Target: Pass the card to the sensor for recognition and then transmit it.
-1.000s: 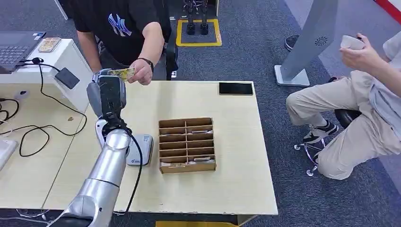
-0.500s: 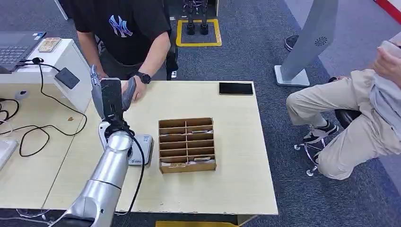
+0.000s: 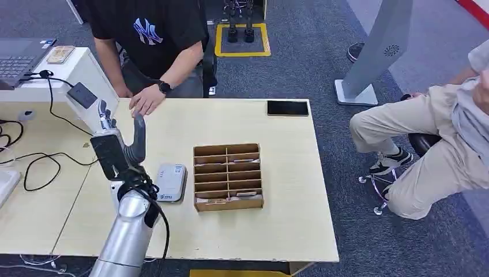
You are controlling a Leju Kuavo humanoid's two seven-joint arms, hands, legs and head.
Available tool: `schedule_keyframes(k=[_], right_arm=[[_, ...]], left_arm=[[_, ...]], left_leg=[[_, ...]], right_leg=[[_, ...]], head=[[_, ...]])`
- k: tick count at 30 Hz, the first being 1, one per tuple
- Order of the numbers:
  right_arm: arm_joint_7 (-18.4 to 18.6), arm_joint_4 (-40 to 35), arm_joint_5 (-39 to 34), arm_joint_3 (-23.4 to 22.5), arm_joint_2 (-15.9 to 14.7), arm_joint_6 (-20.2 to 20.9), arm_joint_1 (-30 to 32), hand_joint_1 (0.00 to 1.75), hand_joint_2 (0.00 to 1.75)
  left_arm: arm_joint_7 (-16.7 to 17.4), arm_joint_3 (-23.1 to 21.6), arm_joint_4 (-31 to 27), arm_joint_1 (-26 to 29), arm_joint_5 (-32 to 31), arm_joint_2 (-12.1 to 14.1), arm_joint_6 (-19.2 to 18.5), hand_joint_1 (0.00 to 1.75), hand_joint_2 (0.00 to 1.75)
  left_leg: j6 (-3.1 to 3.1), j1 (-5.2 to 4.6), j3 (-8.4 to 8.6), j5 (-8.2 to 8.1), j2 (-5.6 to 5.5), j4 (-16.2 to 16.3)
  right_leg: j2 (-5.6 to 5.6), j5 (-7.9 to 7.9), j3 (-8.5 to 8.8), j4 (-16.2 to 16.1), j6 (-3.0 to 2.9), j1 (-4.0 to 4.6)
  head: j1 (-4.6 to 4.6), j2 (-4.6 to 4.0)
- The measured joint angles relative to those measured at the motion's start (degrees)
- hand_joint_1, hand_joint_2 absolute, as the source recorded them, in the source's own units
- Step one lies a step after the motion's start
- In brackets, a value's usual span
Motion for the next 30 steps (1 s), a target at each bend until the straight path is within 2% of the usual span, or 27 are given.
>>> schedule_keyframes(k=[3,4,6,9,13,22,26,30], right_arm=[[-0.8,-0.6,-0.1,-0.6,0.2,0.0,0.2,0.00,1.75],[-0.9,-0.8,-0.1,-0.7,0.2,0.0,0.2,0.00,1.75],[-1.0,-1.1,-0.2,-0.9,0.3,0.0,0.3,0.00,1.75],[-1.3,-1.6,-0.1,-1.7,0.7,0.0,0.4,0.00,1.75],[-1.7,-1.8,0.0,-2.1,0.9,0.0,0.6,0.00,1.75],[-1.7,-1.9,0.0,-2.2,1.0,0.0,0.6,0.00,1.75],[-1.9,-1.8,0.4,-2.2,1.0,0.0,0.6,0.00,1.75],[-2.0,-1.7,1.3,-2.1,1.0,0.0,0.7,0.00,1.75]], left_arm=[[-3.0,-2.0,-4.4,5.3,10.1,0.6,-7.9,0.00,1.75],[-4.1,-2.9,-5.8,7.0,11.5,0.8,-9.8,0.00,1.75],[-5.9,-4.6,-8.2,10.0,11.1,1.2,-10.7,0.00,1.75],[-7.6,-7.1,-10.3,13.1,9.3,2.3,-11.8,0.00,1.75],[-8.7,-10.5,-11.3,15.3,1.3,3.9,-10.4,0.00,1.75],[-8.8,-13.0,-11.6,16.3,-0.1,5.4,-10.2,0.00,1.75],[-8.5,-15.1,-11.6,16.3,-7.5,7.0,-13.0,0.00,1.75],[-8.5,-18.0,-11.5,16.3,-16.9,8.8,-13.2,0.00,1.75]], left_leg=[[0.00,0.00,-0.03,-0.01,0.00,0.0],[0.00,0.00,-0.05,-0.01,0.00,0.0],[0.00,0.00,-0.07,-0.02,0.00,0.0],[0.02,0.00,-0.07,-0.04,-0.02,0.0],[0.01,0.00,-0.06,-0.04,-0.01,0.0],[0.00,0.00,-0.06,-0.03,-0.01,0.0],[0.00,0.01,-0.07,-0.03,-0.01,0.0],[0.00,0.00,-0.07,-0.04,-0.01,0.0]], right_leg=[[0.00,-0.02,-0.01,0.0,0.01,0.00],[0.00,-0.03,-0.03,0.0,0.01,-0.01],[0.00,-0.04,-0.05,0.0,0.01,-0.02],[-0.03,-0.05,-0.05,0.0,0.03,-0.02],[-0.03,-0.05,-0.05,0.0,0.03,0.00],[-0.02,-0.05,-0.04,0.0,0.02,0.00],[-0.02,-0.05,-0.05,0.0,0.02,0.00],[-0.01,-0.06,-0.07,0.0,0.02,-0.01]], head=[[0.00,0.00],[0.02,0.00],[0.02,0.00],[0.02,0.00],[0.00,0.00],[0.02,0.00],[0.02,0.00],[0.00,0.00]])
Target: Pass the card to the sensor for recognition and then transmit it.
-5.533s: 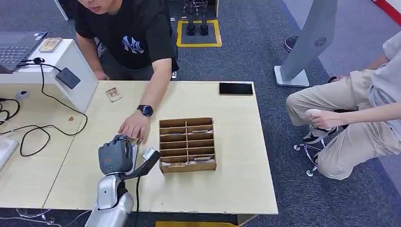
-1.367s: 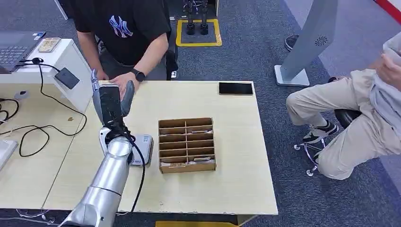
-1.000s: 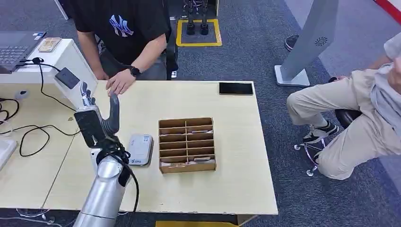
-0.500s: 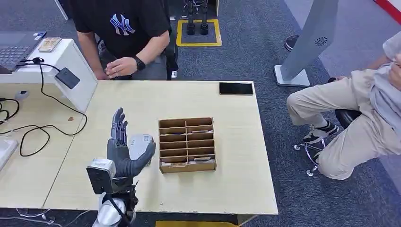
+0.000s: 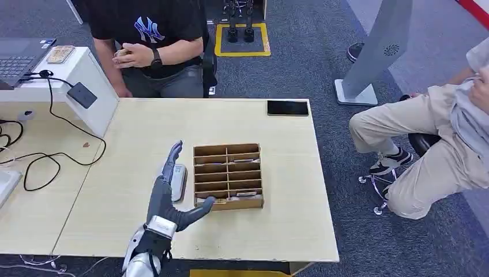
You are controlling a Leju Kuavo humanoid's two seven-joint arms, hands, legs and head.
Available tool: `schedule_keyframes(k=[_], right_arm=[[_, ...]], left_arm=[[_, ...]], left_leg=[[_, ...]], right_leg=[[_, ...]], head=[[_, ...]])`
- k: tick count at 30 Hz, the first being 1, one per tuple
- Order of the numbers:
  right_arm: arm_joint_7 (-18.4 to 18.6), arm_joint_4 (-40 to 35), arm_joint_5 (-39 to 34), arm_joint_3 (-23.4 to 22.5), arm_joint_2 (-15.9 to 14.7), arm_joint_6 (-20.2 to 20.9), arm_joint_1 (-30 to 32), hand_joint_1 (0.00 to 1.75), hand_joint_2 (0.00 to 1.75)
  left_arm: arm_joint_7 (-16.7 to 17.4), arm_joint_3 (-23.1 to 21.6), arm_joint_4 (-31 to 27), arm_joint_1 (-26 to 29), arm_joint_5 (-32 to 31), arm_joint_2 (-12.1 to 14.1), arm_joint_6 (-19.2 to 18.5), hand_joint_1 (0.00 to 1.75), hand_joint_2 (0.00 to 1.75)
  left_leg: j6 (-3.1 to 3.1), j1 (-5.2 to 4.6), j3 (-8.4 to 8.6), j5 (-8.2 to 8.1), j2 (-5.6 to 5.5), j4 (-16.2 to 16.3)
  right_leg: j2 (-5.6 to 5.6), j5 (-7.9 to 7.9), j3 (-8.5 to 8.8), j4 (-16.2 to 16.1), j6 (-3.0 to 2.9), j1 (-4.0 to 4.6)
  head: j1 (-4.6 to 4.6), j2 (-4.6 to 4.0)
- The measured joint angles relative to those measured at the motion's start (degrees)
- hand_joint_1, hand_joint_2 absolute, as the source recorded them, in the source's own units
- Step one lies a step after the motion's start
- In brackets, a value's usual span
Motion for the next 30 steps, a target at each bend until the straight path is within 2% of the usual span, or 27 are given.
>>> schedule_keyframes(k=[2,4,7,11,14,18,20,21,22,28,30], right_arm=[[0.0,0.2,0.1,0.0,-0.1,0.0,0.0,0.00,1.75],[0.0,0.3,0.3,0.0,-0.1,0.0,0.0,0.00,1.75],[-0.1,0.5,0.9,0.0,-0.2,0.0,0.0,0.00,1.75],[-0.6,0.6,1.0,0.0,-0.4,0.0,0.0,0.00,1.75],[-0.7,0.8,1.1,0.0,-0.5,0.0,0.0,0.00,1.75],[-0.7,0.9,1.1,0.1,-0.6,0.0,0.0,0.00,1.75],[-0.6,0.9,1.2,0.1,-0.6,0.0,0.0,0.00,1.75],[-0.4,0.9,1.4,0.2,-0.6,0.0,0.0,0.00,1.75],[-0.4,0.9,1.6,0.2,-0.6,0.0,0.0,0.00,1.75],[-0.3,1.0,1.9,0.3,-0.8,0.0,0.0,0.00,1.75],[-0.2,1.0,1.9,0.3,-0.8,0.0,0.0,0.00,1.75]], left_arm=[[0.1,-1.2,0.2,-0.2,-3.3,0.8,0.4,0.00,1.75],[0.5,-2.1,0.5,-0.5,-4.0,1.4,0.2,0.00,1.75],[0.2,-3.6,1.0,-0.9,-4.4,2.2,-1.9,0.00,1.75],[-2.0,-5.6,1.7,-1.5,-2.8,3.3,-5.6,0.00,1.75],[-2.2,-6.8,2.3,-2.3,-4.0,3.9,-6.5,0.00,1.75],[-0.1,-8.3,3.5,-3.3,-8.4,4.5,-5.9,0.00,1.75],[3.2,-9.1,4.4,-4.2,-13.8,4.7,-4.5,0.00,1.75],[6.0,-9.8,5.2,-4.9,-18.2,4.8,-3.4,0.00,1.75],[6.7,-10.2,5.8,-5.4,-19.9,4.9,-3.1,0.00,1.75],[7.8,-11.3,7.6,-6.4,-21.5,5.4,-2.5,0.00,1.75],[9.5,-11.5,8.0,-6.9,-23.8,5.5,-2.4,0.00,1.75]], left_leg=[[0.00,0.00,0.00,0.00,0.00,0.0],[0.00,0.00,0.00,0.00,0.00,0.0],[0.00,0.00,0.00,0.00,0.00,0.0],[0.00,0.00,0.00,0.00,0.00,0.0],[0.00,0.00,0.00,0.00,0.00,0.0],[0.00,0.00,0.00,0.00,0.00,0.0],[0.00,0.00,-0.01,0.00,-0.01,0.0],[0.00,0.00,-0.01,0.00,-0.01,0.0],[0.00,0.00,-0.01,0.00,-0.01,0.0],[0.00,0.00,-0.01,0.00,0.00,0.0],[0.00,0.00,-0.01,0.00,0.00,0.0]], right_leg=[[0.00,0.00,0.00,0.0,0.00,0.00],[0.00,0.00,0.00,0.0,0.00,0.00],[0.00,0.00,0.00,0.0,0.00,0.01],[0.00,0.00,0.00,0.0,0.00,0.00],[0.00,0.00,0.00,0.0,0.00,0.00],[0.00,0.00,-0.01,0.0,0.00,0.00],[-0.02,0.00,0.00,0.0,0.00,0.00],[-0.02,0.00,0.00,0.0,0.00,0.00],[-0.01,0.00,0.00,0.0,0.00,0.00],[0.00,0.00,-0.01,0.0,0.00,0.00],[0.00,0.00,-0.02,0.0,0.00,0.00]], head=[[0.02,0.00],[0.02,0.00],[0.00,0.00],[0.00,0.00],[0.02,0.00],[0.00,0.00],[0.02,0.00],[0.00,0.00],[0.02,0.00],[0.00,0.00],[0.00,0.00]])
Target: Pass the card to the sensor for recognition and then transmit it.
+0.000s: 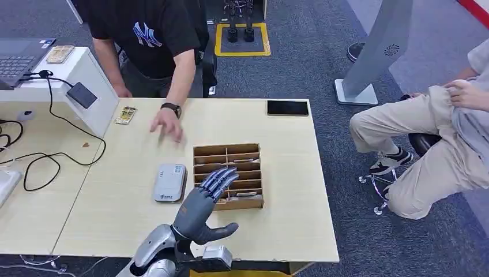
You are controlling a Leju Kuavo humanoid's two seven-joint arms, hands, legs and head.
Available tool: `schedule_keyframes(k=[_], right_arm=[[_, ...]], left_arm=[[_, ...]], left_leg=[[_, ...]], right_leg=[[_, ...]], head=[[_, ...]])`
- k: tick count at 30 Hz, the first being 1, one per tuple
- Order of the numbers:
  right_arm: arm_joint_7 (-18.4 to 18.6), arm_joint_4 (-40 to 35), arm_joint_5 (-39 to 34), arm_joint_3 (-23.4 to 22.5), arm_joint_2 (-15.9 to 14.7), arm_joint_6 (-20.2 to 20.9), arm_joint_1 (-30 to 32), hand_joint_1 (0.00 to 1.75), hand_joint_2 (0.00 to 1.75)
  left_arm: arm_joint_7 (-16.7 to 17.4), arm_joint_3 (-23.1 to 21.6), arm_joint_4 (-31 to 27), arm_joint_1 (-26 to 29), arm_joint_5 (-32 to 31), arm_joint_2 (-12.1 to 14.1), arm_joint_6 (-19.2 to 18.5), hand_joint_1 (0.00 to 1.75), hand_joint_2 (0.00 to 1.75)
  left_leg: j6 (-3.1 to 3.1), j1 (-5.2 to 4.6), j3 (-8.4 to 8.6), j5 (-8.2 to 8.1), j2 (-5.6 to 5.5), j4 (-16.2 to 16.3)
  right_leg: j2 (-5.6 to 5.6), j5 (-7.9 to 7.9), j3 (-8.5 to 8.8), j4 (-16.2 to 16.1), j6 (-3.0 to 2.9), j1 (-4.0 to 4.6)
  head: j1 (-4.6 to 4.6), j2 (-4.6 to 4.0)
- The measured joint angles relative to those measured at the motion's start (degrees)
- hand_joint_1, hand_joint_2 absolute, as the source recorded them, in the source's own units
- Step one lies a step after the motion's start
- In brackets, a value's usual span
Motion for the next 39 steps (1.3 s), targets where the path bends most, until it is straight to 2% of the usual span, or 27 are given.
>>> schedule_keyframes(k=[7,15,19,22,31,39], right_arm=[[0.5,0.2,0.2,0.3,0.0,0.0,0.0,0.00,1.75],[0.6,0.3,0.2,0.3,-0.1,0.0,0.0,0.00,1.75],[0.6,0.5,0.2,0.3,-0.1,0.0,0.0,0.00,1.75],[0.5,0.7,0.2,0.3,-0.1,0.0,0.0,0.00,1.75],[0.5,1.0,0.2,0.4,-0.1,0.0,0.0,0.00,1.75],[0.6,1.4,0.2,0.4,-0.2,0.0,0.0,0.00,1.75]], left_arm=[[8.4,-2.7,4.7,-2.8,-12.1,0.2,0.9,0.00,1.75],[14.0,-4.4,7.9,-4.1,-19.9,0.2,1.6,0.00,1.75],[15.0,-4.6,8.9,-4.1,-22.6,0.0,4.4,0.00,1.75],[15.1,-4.6,9.4,-4.2,-23.1,-0.2,5.1,0.00,1.75],[17.3,-4.6,10.2,-3.9,-28.1,-0.6,11.7,0.00,1.75],[19.9,-3.9,11.2,-3.2,-31.9,-0.9,13.1,0.00,1.75]], left_leg=[[0.00,0.00,0.00,0.00,0.00,0.0],[0.00,0.00,-0.01,0.00,0.00,0.0],[0.00,0.00,-0.01,0.00,0.00,0.0],[0.00,0.00,-0.02,0.00,0.00,0.0],[0.00,0.00,-0.02,0.00,0.00,0.0],[0.00,0.00,-0.03,0.00,0.00,0.0]], right_leg=[[0.00,0.00,0.01,0.0,0.00,0.00],[0.00,0.00,0.01,0.0,0.00,0.00],[0.00,0.00,0.00,0.0,0.00,0.00],[0.00,0.00,0.00,0.0,0.00,0.00],[0.00,0.00,0.01,0.0,0.00,0.00],[0.00,0.00,0.00,0.0,0.00,0.00]], head=[[0.02,0.00],[0.00,0.00],[0.02,0.00],[0.02,0.00],[0.00,0.00],[0.00,0.00]])
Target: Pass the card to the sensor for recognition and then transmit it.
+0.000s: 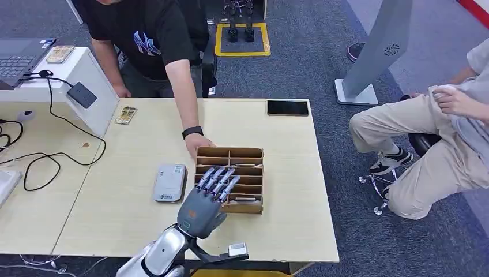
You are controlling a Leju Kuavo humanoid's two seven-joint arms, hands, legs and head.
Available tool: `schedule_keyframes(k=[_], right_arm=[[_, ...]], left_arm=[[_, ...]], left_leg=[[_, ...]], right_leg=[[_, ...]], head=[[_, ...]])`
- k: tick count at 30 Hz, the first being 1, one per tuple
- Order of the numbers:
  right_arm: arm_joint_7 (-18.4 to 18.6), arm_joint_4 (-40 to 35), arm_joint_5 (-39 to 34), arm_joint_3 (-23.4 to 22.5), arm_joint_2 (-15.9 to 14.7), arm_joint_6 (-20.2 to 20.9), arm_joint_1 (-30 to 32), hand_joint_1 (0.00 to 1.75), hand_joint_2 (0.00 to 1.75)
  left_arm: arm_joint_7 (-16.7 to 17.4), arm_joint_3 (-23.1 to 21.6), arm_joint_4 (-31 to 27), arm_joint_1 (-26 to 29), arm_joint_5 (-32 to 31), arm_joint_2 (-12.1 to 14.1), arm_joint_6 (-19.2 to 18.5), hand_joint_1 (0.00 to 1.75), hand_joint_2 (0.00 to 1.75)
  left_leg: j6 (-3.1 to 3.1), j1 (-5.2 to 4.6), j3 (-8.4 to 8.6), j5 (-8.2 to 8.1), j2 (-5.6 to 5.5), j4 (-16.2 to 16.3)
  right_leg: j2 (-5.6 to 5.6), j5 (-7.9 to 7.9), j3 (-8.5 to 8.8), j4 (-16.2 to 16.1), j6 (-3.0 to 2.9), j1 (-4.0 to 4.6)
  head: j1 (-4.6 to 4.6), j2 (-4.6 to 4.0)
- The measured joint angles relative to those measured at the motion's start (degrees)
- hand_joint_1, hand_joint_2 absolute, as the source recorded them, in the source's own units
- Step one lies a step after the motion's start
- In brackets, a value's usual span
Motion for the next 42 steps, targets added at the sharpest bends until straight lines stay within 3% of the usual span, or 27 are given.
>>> schedule_keyframes(k=[16,27,42], right_arm=[[0.4,0.2,0.7,0.4,-0.2,0.0,0.0,0.00,1.75],[1.0,0.4,0.9,0.9,-0.3,0.0,0.0,0.00,1.75],[1.1,0.4,1.0,1.0,-0.3,0.0,0.1,0.00,1.75]], left_arm=[[0.8,1.9,2.1,1.2,-1.7,-0.9,0.4,0.00,1.75],[7.2,4.1,4.2,1.8,-9.6,-1.9,4.2,0.00,1.75],[7.9,6.1,5.4,3.1,-10.4,-3.3,5.4,0.00,1.75]], left_leg=[[0.00,0.00,0.00,0.00,-0.01,0.0],[0.00,0.00,-0.01,0.00,-0.01,0.0],[0.00,0.00,-0.01,0.00,-0.01,0.0]], right_leg=[[-0.01,0.00,0.00,0.0,0.00,0.00],[-0.01,0.00,0.00,0.0,0.00,0.00],[-0.01,0.00,-0.01,0.0,0.00,0.00]], head=[[0.02,0.00],[0.02,0.00],[0.00,0.00]])
